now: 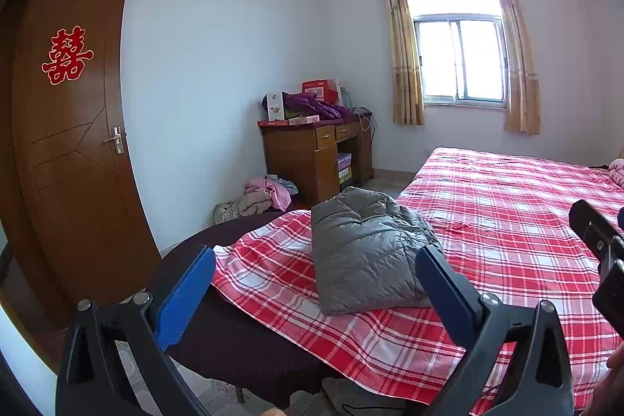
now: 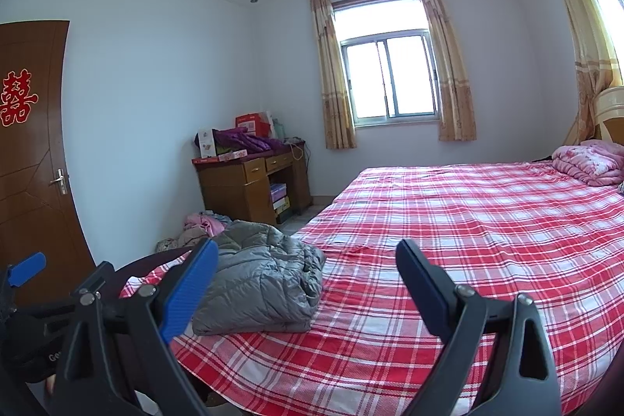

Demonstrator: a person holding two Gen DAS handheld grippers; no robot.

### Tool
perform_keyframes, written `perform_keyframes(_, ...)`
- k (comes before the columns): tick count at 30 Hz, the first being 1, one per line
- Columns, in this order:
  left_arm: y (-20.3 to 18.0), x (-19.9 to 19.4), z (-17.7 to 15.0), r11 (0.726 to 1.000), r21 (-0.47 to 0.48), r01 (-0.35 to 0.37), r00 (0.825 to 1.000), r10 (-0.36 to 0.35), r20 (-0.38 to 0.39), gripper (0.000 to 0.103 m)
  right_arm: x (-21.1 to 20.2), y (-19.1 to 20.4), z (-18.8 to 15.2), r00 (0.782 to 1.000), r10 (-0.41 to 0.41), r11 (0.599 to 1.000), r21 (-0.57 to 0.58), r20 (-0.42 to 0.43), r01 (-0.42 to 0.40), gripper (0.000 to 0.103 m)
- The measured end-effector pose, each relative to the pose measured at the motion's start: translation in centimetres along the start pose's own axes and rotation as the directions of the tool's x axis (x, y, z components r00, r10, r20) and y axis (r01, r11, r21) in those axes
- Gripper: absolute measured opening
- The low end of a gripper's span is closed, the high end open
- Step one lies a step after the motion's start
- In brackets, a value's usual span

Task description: Fold large clothes

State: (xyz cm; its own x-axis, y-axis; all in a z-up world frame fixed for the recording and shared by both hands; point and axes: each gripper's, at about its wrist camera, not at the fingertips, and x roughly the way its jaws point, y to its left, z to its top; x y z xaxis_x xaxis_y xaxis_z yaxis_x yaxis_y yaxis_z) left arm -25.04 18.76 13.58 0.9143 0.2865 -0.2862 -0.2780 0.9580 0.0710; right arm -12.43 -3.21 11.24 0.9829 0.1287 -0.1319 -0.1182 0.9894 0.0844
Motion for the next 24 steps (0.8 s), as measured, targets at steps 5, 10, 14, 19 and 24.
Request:
perform_keyframes(5, -0.1, 0.3, -0.2, 1.000, -0.001, 0.023, 1.000, -0.023, -0.014, 0.102, 0.2, 0.1, -0.1, 1.000, -0.005, 1.000, -0.007, -0.010, 0.005, 0.094)
perform_keyframes(10, 0.3, 1.5, -0.3, 0.997, -0.036, 0.068, 0.995, -0.071, -0.067, 0.102, 0.4, 0.0, -0.3, 1.000, -0.017, 1.000, -0.012, -0.015, 0.017, 0.094)
perform_keyframes(14, 0.6, 2.2, -0.6, 0.989, -0.065, 0.133, 0.986, -0.139, -0.089, 0.102, 0.8, -0.2, -0.5, 0.999, -0.029, 0.999, -0.015, -0.033, 0.029, 0.094)
perform_keyframes(19, 0.1, 2.2, -0.9, 0.976, -0.071, 0.204, 0.974, -0.210, -0.081, 0.102, 0.9, -0.4, -0.6, 0.998, -0.036, 0.999, -0.010, -0.046, 0.036, 0.094)
perform_keyframes(24, -0.3, 2.0, -1.0, 0.983, -0.043, 0.177, 0.981, -0.180, -0.069, 0.102, 1.0, -0.6, -0.6, 0.998, -0.038, 0.999, -0.010, -0.049, 0.037, 0.094)
